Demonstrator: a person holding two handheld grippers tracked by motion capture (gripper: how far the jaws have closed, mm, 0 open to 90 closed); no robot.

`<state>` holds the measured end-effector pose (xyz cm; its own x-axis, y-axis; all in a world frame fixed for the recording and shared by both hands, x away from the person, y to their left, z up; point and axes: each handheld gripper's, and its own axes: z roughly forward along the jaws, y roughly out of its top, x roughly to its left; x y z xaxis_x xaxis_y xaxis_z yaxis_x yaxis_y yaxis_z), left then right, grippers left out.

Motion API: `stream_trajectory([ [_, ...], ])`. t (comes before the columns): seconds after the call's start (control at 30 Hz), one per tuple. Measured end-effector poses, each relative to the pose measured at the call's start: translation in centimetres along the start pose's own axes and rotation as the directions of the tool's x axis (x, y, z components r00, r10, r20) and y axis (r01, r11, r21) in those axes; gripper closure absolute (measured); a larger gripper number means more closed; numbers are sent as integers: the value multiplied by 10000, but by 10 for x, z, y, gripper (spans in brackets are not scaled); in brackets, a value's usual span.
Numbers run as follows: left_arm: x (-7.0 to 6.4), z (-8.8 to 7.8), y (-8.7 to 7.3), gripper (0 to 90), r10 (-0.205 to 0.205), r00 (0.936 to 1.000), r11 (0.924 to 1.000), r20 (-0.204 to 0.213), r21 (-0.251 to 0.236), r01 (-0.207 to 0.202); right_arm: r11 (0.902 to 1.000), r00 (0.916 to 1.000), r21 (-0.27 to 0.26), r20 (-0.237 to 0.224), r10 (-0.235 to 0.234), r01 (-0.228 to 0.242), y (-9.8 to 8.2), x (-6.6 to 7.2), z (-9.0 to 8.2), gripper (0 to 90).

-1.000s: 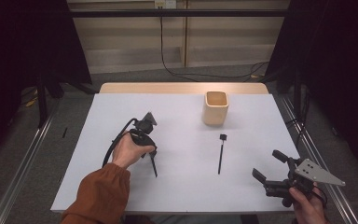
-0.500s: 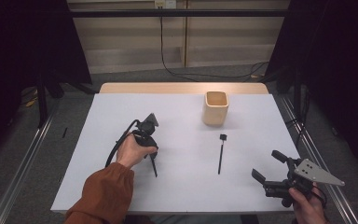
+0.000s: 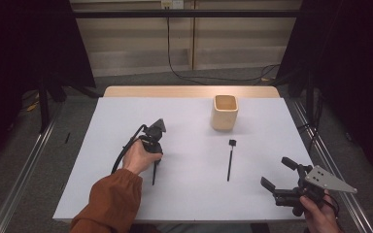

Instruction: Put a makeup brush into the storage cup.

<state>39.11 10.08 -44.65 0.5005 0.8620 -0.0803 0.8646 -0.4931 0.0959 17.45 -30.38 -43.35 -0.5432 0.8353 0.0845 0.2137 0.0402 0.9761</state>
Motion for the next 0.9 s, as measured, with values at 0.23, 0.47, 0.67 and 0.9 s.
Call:
stream_trajectory([
  [0.23,5,0,2,833,-29,9998,9999,173,120,27,10000,10000,72,43,-43,43,0,0,1,0],
  [0.47,15,-2,-1,837,-67,9964,10000,843,-34,70,10000,10000,87,26,-7,7,0,0,1,0],
  [0.67,18,-3,-3,838,120,9942,9996,1069,-250,-94,10000,10000,83,21,6,-7,0,-1,1,0],
  [0.9,20,-11,-7,838,239,9910,9952,1321,-974,-110,10000,10000,68,8,-33,32,0,0,1,0],
])
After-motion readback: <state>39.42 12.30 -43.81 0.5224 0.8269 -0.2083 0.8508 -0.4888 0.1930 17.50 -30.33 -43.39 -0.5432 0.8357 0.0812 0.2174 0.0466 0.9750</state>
